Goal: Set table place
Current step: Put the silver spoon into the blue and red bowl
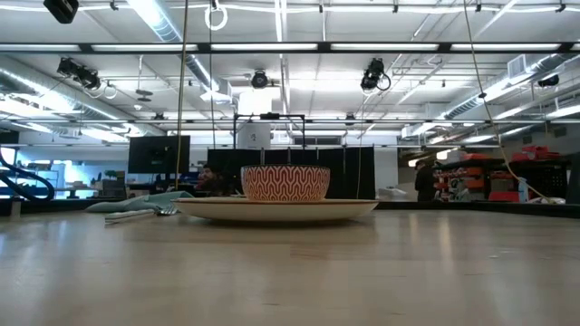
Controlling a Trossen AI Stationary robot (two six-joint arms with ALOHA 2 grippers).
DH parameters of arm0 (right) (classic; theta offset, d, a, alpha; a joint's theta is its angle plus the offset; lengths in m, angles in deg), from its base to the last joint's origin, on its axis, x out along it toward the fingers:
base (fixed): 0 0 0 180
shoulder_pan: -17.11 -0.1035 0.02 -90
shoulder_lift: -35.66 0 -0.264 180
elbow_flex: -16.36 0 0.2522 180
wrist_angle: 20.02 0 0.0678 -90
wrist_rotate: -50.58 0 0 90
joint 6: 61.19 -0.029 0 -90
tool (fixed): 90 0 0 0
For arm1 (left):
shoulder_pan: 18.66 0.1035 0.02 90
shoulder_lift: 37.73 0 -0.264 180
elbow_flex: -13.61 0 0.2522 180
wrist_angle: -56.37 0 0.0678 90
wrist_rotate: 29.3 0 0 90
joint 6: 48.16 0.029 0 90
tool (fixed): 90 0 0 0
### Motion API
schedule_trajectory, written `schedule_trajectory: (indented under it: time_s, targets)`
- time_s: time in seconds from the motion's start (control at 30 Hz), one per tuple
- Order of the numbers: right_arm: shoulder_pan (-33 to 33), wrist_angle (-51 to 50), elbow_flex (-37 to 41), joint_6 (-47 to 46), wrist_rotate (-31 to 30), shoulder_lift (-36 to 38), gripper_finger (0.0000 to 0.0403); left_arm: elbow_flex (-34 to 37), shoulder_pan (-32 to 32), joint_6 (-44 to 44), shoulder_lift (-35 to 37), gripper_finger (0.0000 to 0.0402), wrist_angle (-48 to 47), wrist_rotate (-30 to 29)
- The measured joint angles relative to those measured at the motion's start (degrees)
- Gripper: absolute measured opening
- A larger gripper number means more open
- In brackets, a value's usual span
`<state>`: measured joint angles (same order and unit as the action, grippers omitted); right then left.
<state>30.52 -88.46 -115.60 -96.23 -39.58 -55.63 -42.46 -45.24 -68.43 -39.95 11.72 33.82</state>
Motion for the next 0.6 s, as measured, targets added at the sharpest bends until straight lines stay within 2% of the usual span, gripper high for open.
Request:
schedule_trajectory:
  time_s: [0.3, 0.6]
  targets:
    - [-3.4, -10.9, 0.2, 7.2, 10.3, -14.1, 0.0, 0.0, 0.0, 0.0, 0.0, 0.0037, 0.0, 0.0]
    - [-9.1, -22.3, 0.2, 10.4, 11.0, -24.9, 0.0, 0.0, 0.0, 0.0, 0.0, 0.0028, 0.0, 0.0]
